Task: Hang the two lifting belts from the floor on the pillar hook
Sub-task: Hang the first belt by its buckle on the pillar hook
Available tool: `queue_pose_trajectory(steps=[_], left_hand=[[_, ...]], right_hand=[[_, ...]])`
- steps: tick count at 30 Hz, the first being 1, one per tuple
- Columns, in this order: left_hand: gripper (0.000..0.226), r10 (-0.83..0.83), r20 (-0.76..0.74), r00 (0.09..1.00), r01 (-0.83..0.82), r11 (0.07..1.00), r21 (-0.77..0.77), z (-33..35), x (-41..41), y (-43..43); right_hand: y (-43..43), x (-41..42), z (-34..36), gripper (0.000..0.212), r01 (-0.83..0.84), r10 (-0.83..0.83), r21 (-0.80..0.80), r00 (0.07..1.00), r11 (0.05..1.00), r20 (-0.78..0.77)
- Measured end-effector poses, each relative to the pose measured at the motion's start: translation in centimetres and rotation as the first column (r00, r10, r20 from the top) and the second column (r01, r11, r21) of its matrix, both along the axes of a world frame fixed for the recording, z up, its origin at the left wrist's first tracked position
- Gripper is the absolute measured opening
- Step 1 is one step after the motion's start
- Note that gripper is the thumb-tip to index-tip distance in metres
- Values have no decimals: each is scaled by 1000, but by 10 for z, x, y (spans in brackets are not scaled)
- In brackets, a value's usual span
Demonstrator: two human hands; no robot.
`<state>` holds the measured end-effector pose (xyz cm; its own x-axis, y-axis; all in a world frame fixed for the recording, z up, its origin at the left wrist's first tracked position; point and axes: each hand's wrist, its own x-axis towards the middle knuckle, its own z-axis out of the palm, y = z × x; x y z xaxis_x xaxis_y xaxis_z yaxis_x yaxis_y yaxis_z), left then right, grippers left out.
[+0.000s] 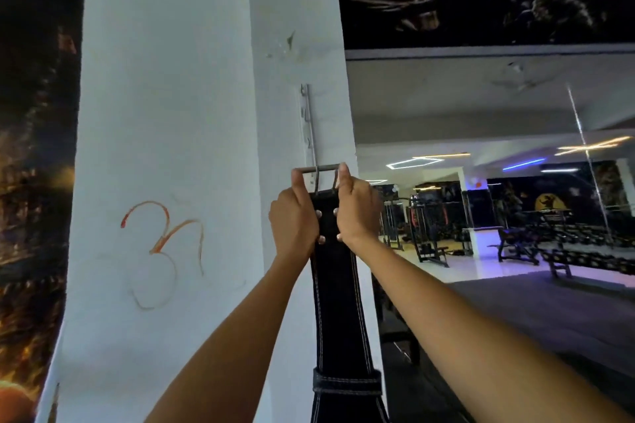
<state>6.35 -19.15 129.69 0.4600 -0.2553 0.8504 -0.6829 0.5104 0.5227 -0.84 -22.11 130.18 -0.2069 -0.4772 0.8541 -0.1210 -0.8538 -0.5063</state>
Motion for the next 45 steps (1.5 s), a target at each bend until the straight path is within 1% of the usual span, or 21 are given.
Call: queue_pose_trajectory(steps=[3,8,12,16,19,22,25,28,30,32,34,36,37,38,39,41,43,45], left_hand=[[72,21,13,1000,-21,1000,17,31,26,-34],[70,28,43,999,-28,1000,1,70,52,-86],[55,62,22,998,-62,998,19,96,66,-123],[54,97,-8,995,-97,995,22,126,80,-165],[56,123,-15,992,-121,990,75,150,86,-191],[53,159,-17,987,-154,974,168,166,95,-217],[45,211,19,977,-210,954,215,162,102,-240],[45,246,30,969,-247,950,189,151,108,-254],[51,245,25,969,-245,954,173,142,108,-251],[62,222,-3,975,-218,961,172,133,105,-243],[66,224,17,975,-224,965,140,120,104,-233],[64,254,69,965,-259,963,72,105,105,-226],[63,254,95,962,-261,963,65,100,105,-224],[62,233,114,966,-242,967,77,99,106,-223],[60,189,107,976,-200,975,102,100,108,-223],[59,58,6,998,-59,989,137,112,111,-224],[63,-75,-106,992,90,985,148,123,115,-225],[62,-173,-198,965,207,965,163,129,116,-225]], right_hand=[[-32,20,28,52,10,-10,-13,1000,1000,9],[-87,45,65,55,27,-27,9,999,1000,27],[-134,65,97,57,50,-50,66,999,997,3],[-178,81,132,57,26,-26,74,1000,997,-2],[-201,86,155,54,20,-19,77,1000,997,-20],[-226,92,169,50,35,-29,115,998,993,-53],[-250,101,164,49,29,-12,155,994,988,-108],[-260,104,151,52,13,0,124,995,992,-101],[-258,103,141,54,-13,21,96,996,995,-84],[-252,102,129,53,-48,51,52,996,998,-76],[-246,102,113,50,-81,81,28,997,996,-6],[-240,98,91,51,-41,40,5,993,999,114],[-239,96,83,48,-52,50,7,990,999,133],[-239,95,80,43,-114,110,26,986,993,123],[-239,93,81,40,-220,213,73,973,973,87],[-238,91,93,42,-403,400,192,915,895,53],[-235,91,109,44,-468,456,263,883,844,109],[-234,94,123,54,-485,439,296,874,823,209]])
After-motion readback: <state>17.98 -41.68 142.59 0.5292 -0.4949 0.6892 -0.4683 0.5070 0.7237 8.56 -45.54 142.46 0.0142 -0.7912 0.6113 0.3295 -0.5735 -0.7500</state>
